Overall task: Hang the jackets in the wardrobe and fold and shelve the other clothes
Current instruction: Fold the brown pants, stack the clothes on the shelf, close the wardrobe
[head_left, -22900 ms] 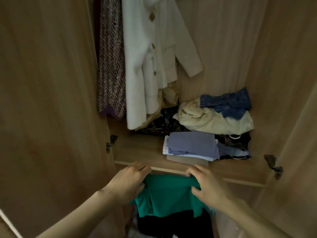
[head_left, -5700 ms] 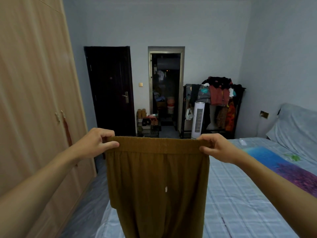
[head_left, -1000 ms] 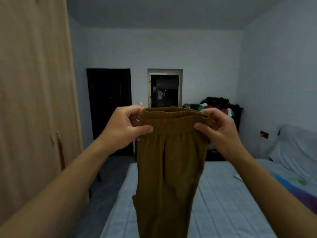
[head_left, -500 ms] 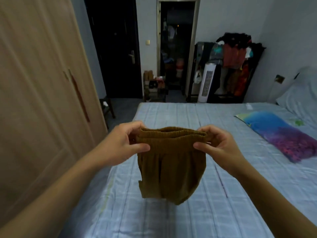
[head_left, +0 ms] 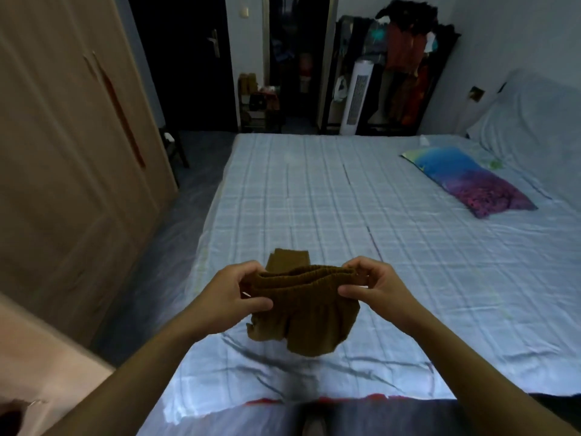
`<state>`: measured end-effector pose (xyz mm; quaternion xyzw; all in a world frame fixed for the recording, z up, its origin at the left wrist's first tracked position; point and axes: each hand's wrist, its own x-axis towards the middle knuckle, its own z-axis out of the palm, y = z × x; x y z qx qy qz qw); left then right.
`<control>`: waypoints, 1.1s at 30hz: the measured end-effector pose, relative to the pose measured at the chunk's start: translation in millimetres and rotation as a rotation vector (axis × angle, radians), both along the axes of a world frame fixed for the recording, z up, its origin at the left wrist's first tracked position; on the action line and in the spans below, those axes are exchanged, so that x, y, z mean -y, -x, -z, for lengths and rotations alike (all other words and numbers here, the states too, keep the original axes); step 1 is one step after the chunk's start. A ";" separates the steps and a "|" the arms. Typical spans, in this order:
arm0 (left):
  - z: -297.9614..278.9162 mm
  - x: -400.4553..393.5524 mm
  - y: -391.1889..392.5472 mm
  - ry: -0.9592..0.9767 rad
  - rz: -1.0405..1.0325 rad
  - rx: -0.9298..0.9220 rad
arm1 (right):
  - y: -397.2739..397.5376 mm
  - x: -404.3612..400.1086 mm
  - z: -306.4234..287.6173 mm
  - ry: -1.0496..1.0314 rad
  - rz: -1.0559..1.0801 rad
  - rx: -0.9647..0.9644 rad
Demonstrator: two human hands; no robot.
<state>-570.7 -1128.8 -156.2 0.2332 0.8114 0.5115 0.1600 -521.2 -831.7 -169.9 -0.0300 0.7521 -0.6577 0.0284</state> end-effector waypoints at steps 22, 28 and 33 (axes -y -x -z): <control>47.8 -46.8 37.8 0.069 -0.294 0.009 | 35.6 -16.6 65.7 0.070 0.167 0.183; 77.2 -46.7 100.5 0.065 -0.272 0.089 | 90.1 -17.9 79.4 0.001 0.162 0.214; 110.5 -38.1 169.2 0.046 -0.252 0.165 | 151.1 -5.0 103.8 -0.026 0.229 0.259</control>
